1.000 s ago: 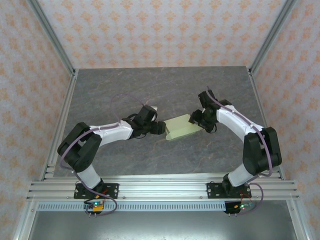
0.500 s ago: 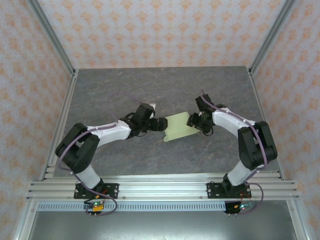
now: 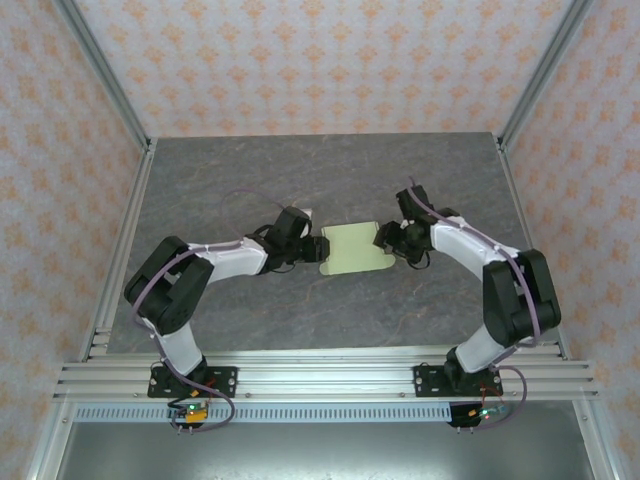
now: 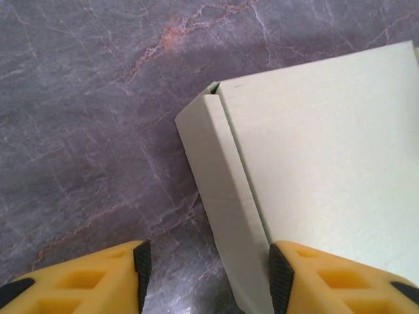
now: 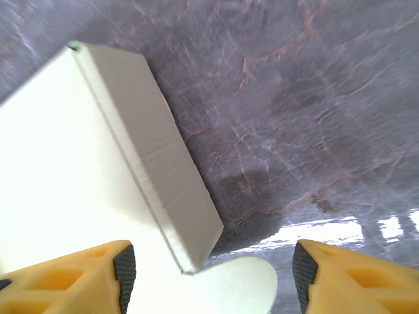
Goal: Fold the paper box
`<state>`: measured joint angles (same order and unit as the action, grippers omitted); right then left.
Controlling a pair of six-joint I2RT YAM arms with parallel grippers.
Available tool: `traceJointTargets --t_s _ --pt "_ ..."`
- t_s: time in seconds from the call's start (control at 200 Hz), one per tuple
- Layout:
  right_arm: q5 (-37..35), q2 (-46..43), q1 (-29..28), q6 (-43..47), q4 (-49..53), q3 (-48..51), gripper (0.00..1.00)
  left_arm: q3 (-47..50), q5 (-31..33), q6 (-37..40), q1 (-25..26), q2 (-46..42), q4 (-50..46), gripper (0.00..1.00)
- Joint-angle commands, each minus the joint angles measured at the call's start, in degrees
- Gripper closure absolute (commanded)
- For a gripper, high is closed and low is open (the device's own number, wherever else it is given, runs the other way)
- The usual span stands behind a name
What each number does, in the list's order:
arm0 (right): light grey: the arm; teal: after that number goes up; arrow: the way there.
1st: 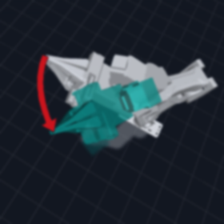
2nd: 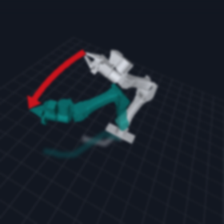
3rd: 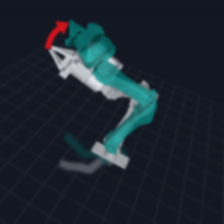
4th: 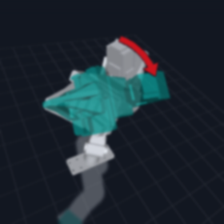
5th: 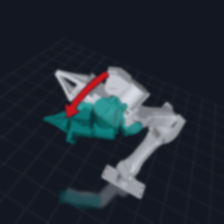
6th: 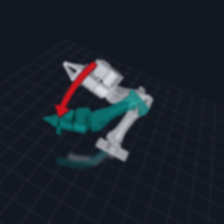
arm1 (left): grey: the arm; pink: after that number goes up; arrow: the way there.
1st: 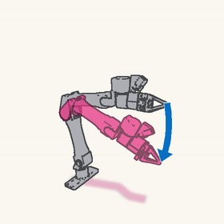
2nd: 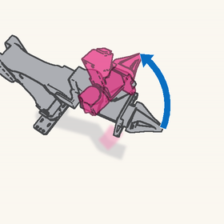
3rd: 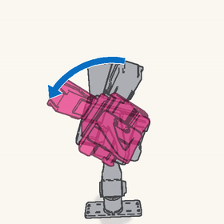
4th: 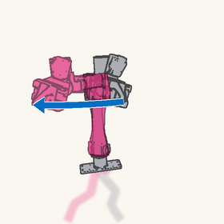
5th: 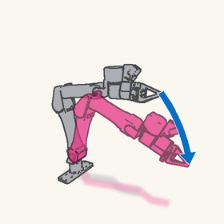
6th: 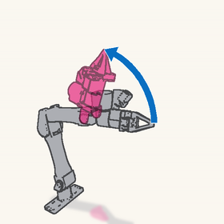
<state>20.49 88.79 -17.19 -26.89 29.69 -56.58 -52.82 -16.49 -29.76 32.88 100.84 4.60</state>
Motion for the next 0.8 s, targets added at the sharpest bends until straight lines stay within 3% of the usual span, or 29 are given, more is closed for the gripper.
traceJointTargets --t_s 0.0,0.245,0.415,0.491,0.791 --pt "1.54 -4.01 1.5 4.55 0.15 0.95 0.32 -0.56 0.96 0.69 -0.89 2.92 -4.67 0.48" --pt "9.32 -1.62 1.11 7.5 -4.74 2.81 0.32 -2.57 -1.5 -0.54 -3.51 5.33 -7.8 0.49" --pt "16.83 0.35 2.17 10.98 -14.31 6.38 0.31 0.35 -9.61 -2.59 -6.39 6.14 -0.84 0.51" --pt "20.09 2.7 3.35 10.3 -15.47 5.38 0.31 0.73 -12.3 -2.62 -7.76 7.28 -0.43 0.55" --pt "35.37 9.82 4.26 3.69 -25.89 2.51 0.25 -1.32 -12.58 -1.19 -8.36 8.23 -2.62 0.55"
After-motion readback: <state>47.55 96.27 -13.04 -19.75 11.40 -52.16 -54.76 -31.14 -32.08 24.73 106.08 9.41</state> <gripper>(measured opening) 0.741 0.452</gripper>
